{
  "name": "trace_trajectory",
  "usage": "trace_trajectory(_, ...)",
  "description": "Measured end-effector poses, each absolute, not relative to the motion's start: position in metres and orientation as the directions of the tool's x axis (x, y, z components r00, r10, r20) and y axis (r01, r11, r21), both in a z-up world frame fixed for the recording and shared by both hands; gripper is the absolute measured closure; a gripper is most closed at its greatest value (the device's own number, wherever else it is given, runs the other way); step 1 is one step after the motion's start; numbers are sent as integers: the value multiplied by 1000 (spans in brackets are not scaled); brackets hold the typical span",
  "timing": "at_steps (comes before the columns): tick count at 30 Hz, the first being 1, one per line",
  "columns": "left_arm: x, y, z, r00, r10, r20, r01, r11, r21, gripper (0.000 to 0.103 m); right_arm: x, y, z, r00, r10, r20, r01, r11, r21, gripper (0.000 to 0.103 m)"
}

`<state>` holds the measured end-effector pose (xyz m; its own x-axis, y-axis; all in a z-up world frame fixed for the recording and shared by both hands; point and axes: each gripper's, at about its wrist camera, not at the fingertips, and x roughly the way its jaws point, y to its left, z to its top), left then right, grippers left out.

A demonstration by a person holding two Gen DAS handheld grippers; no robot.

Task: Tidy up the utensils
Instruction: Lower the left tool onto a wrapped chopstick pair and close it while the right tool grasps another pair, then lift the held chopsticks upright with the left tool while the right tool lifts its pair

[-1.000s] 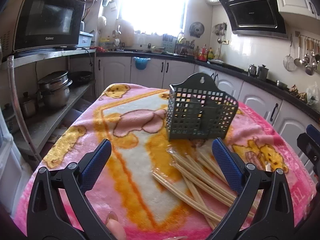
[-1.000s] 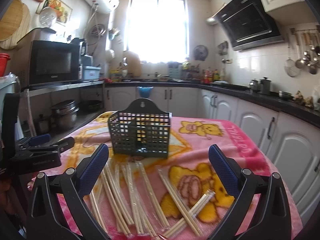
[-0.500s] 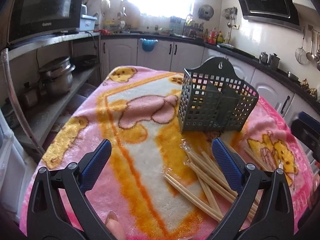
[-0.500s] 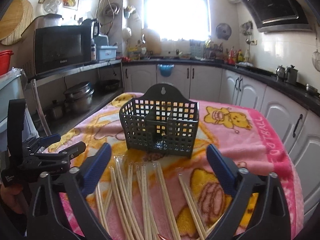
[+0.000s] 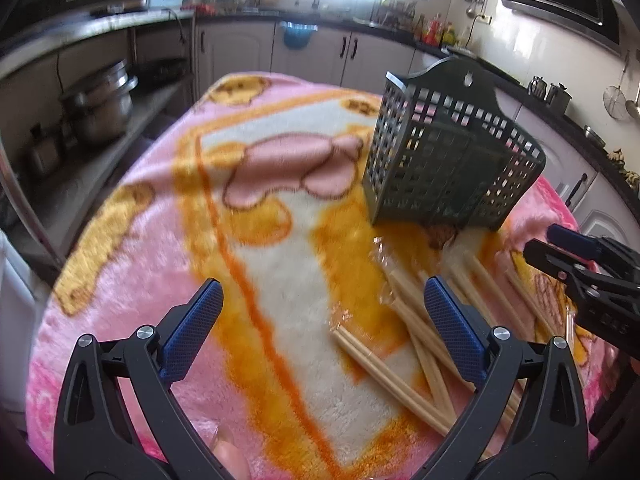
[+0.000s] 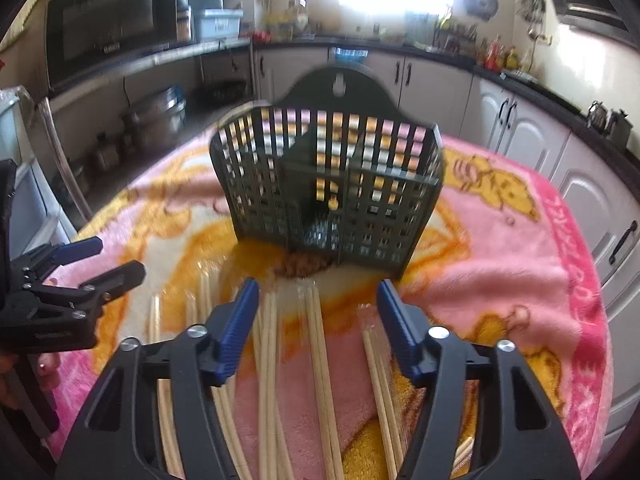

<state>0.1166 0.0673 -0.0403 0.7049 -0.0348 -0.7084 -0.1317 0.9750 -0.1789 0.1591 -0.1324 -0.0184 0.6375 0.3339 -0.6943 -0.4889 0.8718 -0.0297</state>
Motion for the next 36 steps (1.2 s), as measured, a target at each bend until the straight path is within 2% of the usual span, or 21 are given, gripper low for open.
trace_trajectory(3,119,75,-49,682,-96,-725,-127,961,-247,12,170,-129,-29,599,327,-731,-502,864,-25,61)
trace_trajectory(5,120,77,-54,665,-116,-737,-129,955,-267,24,177,-126,-36,565,328,-757,-515,857,-12,68)
trace_trajectory(7,121,76,-58,650,-137,-747,-122,952,-280,40,183,-124,-41,542,327,-775,-524,852,-8,72)
trace_trajectory(8,122,76,-61,641,-157,-751,-115,948,-296,42,186,-121,-45,531,325,-782,-532,847,-9,74)
trace_trajectory(10,124,77,-66,619,-223,-753,-98,929,-356,54,192,-117,-51,505,324,-800,-542,840,-2,77)
trace_trajectory(17,132,74,-77,587,-249,-771,-104,920,-377,64,205,-103,-62,458,316,-831,-559,829,7,78)
trace_trajectory(24,139,78,-80,581,-233,-780,-115,925,-362,80,221,-95,-74,425,298,-855,-545,838,22,78)
trace_trajectory(28,143,82,-82,582,-230,-780,-117,925,-360,90,229,-94,-76,413,308,-857,-535,844,45,84)
trace_trajectory(32,146,88,-84,580,-242,-778,-126,917,-379,93,234,-100,-73,409,323,-853,-526,848,69,88)
trace_trajectory(33,146,88,-84,580,-238,-779,-126,919,-374,95,234,-102,-71,411,327,-851,-526,847,72,92)
trace_trajectory(36,147,88,-82,579,-237,-780,-119,922,-368,96,234,-106,-65,421,341,-840,-528,846,79,92)
